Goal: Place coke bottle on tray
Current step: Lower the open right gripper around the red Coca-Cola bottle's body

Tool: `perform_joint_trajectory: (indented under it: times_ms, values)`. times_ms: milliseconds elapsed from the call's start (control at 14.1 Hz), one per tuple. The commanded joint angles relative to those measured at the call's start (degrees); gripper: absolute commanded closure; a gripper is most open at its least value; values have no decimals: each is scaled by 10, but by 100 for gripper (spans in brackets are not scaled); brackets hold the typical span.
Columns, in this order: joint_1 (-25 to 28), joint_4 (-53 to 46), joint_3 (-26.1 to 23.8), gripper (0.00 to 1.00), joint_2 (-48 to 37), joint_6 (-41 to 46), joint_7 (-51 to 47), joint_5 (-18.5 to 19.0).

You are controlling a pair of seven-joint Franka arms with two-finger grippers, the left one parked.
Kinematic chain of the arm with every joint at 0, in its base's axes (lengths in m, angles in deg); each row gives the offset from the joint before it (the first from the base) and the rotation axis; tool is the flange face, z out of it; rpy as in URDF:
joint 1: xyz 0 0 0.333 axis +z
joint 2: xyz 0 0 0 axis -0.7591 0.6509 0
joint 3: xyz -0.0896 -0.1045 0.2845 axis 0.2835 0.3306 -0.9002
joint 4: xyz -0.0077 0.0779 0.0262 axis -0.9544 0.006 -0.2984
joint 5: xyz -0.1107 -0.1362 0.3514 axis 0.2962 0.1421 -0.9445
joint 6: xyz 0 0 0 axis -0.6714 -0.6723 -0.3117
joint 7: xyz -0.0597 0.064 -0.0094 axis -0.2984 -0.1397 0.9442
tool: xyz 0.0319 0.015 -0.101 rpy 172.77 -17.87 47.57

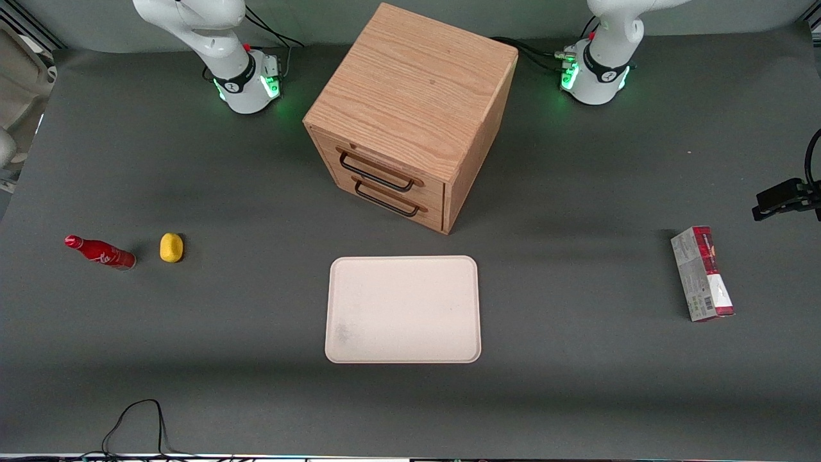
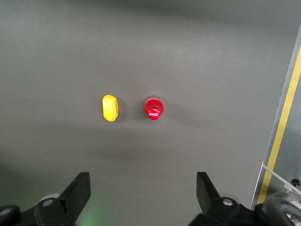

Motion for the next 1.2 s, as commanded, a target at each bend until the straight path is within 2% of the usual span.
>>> perform_joint_trajectory:
  times_ms: [0,424,707,1131]
  values:
    - [2,7,2,0,12,-19,17,-13]
    - [8,123,1,0,4,-117,17,-28]
    - [8,225,1,0,-1,-220,18,-37]
    - [10,261,-2,0,54,-314,19,-36]
